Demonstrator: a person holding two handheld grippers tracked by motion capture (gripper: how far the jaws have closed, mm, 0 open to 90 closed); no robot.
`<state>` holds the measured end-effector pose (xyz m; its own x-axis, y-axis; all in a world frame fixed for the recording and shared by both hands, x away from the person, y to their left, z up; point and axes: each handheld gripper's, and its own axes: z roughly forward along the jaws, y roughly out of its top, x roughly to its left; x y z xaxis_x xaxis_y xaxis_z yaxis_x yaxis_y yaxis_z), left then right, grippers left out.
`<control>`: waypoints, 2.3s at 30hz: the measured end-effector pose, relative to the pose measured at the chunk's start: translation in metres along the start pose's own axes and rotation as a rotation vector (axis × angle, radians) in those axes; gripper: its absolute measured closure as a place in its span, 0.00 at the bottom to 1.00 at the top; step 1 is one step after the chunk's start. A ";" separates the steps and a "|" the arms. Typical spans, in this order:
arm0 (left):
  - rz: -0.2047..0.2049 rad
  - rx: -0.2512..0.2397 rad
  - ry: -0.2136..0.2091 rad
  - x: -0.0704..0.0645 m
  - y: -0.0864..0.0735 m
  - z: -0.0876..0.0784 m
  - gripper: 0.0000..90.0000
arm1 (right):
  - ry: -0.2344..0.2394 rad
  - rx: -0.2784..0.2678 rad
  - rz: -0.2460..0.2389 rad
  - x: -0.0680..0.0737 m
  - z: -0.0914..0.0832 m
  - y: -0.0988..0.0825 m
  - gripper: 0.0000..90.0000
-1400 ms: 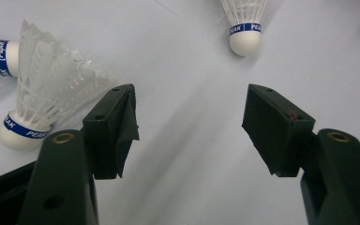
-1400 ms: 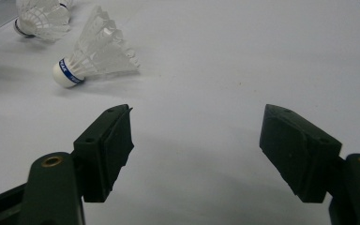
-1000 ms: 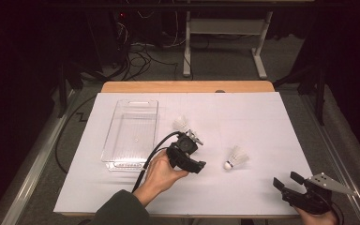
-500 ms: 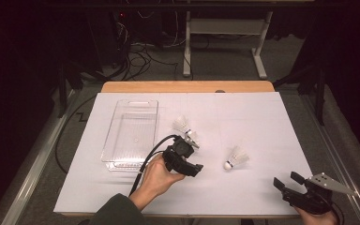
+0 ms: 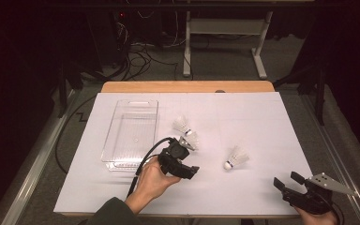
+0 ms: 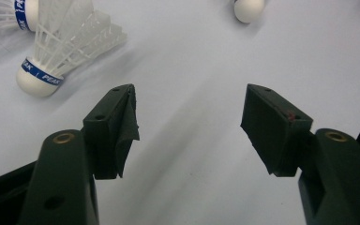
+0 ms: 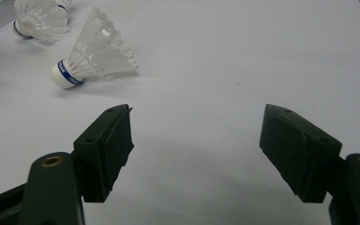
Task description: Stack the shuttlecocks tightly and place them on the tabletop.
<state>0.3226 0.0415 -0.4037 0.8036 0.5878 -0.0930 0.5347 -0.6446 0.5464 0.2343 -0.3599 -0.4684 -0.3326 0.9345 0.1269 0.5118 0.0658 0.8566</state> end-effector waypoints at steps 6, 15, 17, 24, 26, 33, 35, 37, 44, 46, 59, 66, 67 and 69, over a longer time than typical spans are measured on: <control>-0.011 0.002 0.001 0.002 -0.007 -0.001 0.39 | 0.000 0.000 0.000 0.000 0.000 0.000 0.29; -0.025 -0.033 0.010 0.004 -0.020 -0.007 0.38 | -0.002 0.000 0.001 0.000 0.000 0.000 0.29; -0.030 -0.035 0.007 0.005 -0.023 -0.008 0.38 | -0.001 0.001 0.001 0.000 0.000 0.000 0.29; -0.049 -0.037 0.003 0.009 -0.032 -0.009 0.38 | -0.003 0.001 -0.001 0.000 0.000 0.000 0.29; -0.053 -0.037 0.002 0.010 -0.035 -0.010 0.38 | -0.003 0.001 -0.001 0.000 0.000 0.000 0.29; -0.051 -0.051 0.005 0.010 -0.041 -0.013 0.38 | -0.006 0.002 0.001 0.000 0.000 0.000 0.29; -0.053 -0.054 0.003 0.010 -0.043 -0.014 0.38 | -0.006 0.003 0.000 0.000 0.000 0.000 0.29; -0.052 -0.058 0.006 0.010 -0.045 -0.014 0.39 | -0.006 0.003 -0.001 0.000 0.000 0.000 0.29; -0.053 -0.060 0.018 0.009 -0.050 -0.016 0.39 | -0.008 0.003 0.001 0.000 0.000 0.000 0.29; -0.055 -0.064 0.024 0.010 -0.053 -0.016 0.39 | -0.008 0.003 0.001 0.001 0.000 0.000 0.29; -0.057 -0.084 0.055 0.012 -0.066 -0.024 0.39 | -0.010 0.002 0.001 0.001 0.000 0.000 0.29; -0.063 -0.098 0.067 0.013 -0.073 -0.027 0.38 | -0.010 0.002 -0.001 0.001 0.000 0.000 0.29; -0.060 -0.097 0.068 0.013 -0.074 -0.028 0.38 | -0.010 0.002 0.000 0.001 0.000 0.000 0.29; -0.056 -0.104 0.071 0.012 -0.076 -0.029 0.38 | -0.011 0.002 0.000 0.001 0.000 0.000 0.29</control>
<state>0.2844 0.1119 -0.4225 0.7508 0.6570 -0.0682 0.5450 -0.5578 0.6259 0.2339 -0.3592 -0.4681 -0.3241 0.9381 0.1219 0.5136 0.0663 0.8555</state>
